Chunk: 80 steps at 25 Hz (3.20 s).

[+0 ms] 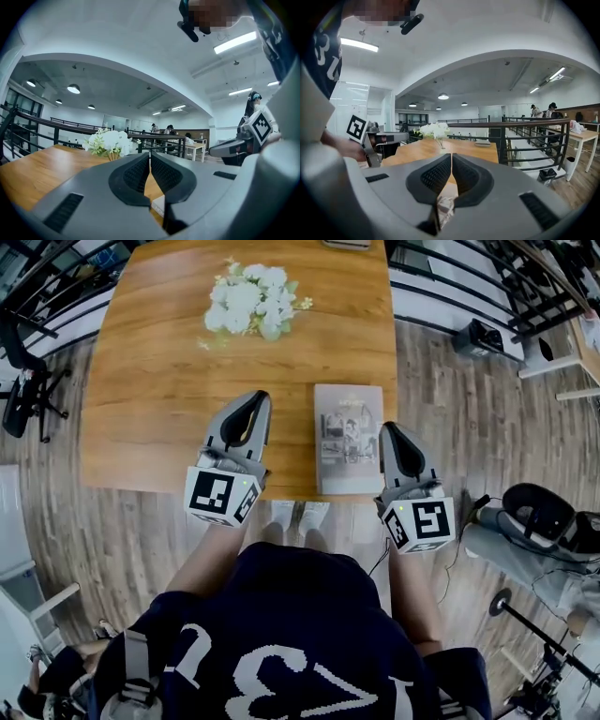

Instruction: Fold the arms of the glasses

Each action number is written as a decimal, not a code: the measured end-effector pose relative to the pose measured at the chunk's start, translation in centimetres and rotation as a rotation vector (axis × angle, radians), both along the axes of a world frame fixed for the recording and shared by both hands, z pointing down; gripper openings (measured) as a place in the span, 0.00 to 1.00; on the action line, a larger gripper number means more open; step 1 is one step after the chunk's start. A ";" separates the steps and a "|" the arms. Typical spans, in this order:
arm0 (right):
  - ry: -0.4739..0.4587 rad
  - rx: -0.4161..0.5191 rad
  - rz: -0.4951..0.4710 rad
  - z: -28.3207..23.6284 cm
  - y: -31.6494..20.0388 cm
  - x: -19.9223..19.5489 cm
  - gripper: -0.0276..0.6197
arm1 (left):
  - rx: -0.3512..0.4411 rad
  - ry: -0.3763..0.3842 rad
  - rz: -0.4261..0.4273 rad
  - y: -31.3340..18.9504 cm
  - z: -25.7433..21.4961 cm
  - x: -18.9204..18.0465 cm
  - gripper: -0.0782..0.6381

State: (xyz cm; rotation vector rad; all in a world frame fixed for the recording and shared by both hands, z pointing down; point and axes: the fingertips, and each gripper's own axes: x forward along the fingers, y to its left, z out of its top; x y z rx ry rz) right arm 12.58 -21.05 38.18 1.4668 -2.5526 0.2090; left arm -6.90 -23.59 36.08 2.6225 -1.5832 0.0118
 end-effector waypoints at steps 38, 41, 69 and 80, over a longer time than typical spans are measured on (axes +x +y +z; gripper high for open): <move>-1.356 -0.744 0.468 20.7 3.9 -0.7 0.11 | -0.126 -0.065 0.072 1.1 6.0 1.3 0.14; -1.359 -0.721 0.447 20.5 3.7 -0.4 0.09 | -0.126 -0.065 0.074 1.1 6.1 1.3 0.14; -1.246 -0.514 -0.104 5.7 2.9 -4.1 0.08 | -0.519 0.260 0.570 1.7 6.8 9.2 0.20; -1.214 -0.565 -0.151 5.5 3.9 -5.3 0.08 | -0.722 0.324 0.887 4.9 7.2 12.0 0.14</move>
